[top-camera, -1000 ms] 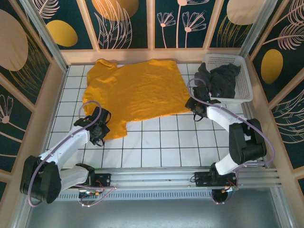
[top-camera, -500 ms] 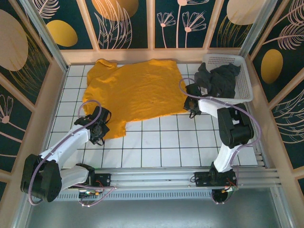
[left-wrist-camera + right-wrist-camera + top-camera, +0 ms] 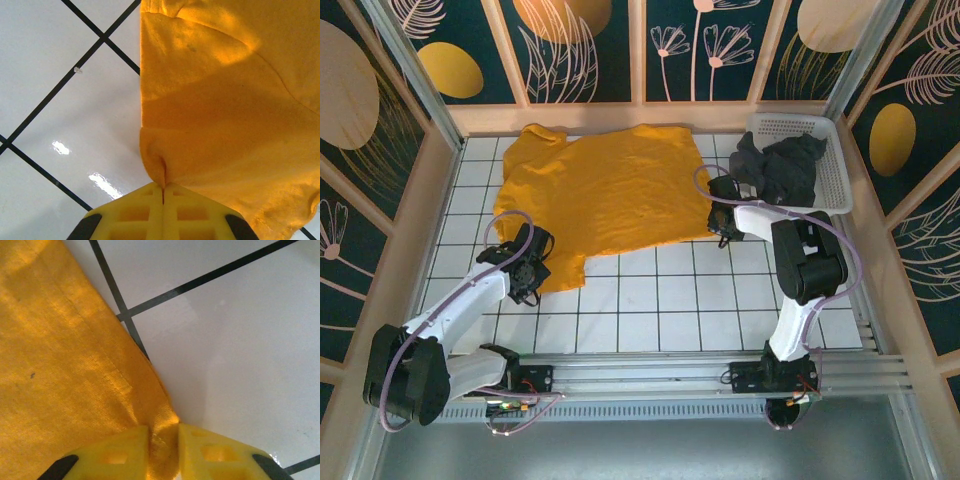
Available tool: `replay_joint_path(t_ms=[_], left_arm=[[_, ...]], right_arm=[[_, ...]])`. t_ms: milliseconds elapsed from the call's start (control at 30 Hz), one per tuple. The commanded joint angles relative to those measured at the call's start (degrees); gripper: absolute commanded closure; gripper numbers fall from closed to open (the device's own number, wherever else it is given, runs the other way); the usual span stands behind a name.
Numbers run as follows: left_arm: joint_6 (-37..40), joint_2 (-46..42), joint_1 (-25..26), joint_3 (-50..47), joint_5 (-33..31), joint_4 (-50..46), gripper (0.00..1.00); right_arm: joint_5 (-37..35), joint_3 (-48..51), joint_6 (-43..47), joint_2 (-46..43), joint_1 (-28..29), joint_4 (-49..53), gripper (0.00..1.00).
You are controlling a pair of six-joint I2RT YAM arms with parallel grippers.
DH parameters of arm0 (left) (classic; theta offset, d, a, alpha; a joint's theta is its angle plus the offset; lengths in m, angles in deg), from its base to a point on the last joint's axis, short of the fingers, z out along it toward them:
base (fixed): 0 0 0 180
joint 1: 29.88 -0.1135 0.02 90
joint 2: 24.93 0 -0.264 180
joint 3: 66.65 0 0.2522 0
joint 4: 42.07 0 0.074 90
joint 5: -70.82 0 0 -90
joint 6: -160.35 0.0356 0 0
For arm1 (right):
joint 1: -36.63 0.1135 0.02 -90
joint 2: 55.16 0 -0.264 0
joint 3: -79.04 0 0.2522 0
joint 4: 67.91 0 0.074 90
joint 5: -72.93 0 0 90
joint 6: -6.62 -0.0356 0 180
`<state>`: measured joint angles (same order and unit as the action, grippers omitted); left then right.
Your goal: Fold and stack the t-shirts
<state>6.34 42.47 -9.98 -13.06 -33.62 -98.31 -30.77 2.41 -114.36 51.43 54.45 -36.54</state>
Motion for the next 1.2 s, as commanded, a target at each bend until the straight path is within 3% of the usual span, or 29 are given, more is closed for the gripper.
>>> replay_joint_path(t_ms=[0, 100, 433, 767, 967, 1167], left_arm=[[-0.98, -0.69, -0.03, 1.38, -1.56, -1.64, 1.0], [-1.29, -1.21, -0.04, 1.64, -2.11, -2.14, 1.0], [-5.06, -8.4, -0.02, 1.54, -5.49, -10.96, 1.0], [-13.31, -20.25, -0.04, -2.83, 0.06, -19.5, 1.0], [-13.07, -19.35, 0.01, -1.57, 2.64, -18.69, 1.0], [-11.0, -15.8, 0.0, 2.79, 0.93, -14.7, 1.0]], right_arm=[[0.21, 0.38, -0.81, 1.08, 0.85, 3.88, 0.89], [-0.09, 1.89, -1.68, -1.31, 1.45, 4.34, 1.0], [0.99, 8.7, -4.28, -12.25, 4.79, 10.44, 1.0], [5.61, 21.24, -10.48, -30.04, 11.55, 21.84, 1.0], [8.33, 23.02, -12.18, -33.8, 11.88, 22.65, 1.0], [8.19, 18.76, -13.09, -32.84, 11.29, 23.39, 1.0]])
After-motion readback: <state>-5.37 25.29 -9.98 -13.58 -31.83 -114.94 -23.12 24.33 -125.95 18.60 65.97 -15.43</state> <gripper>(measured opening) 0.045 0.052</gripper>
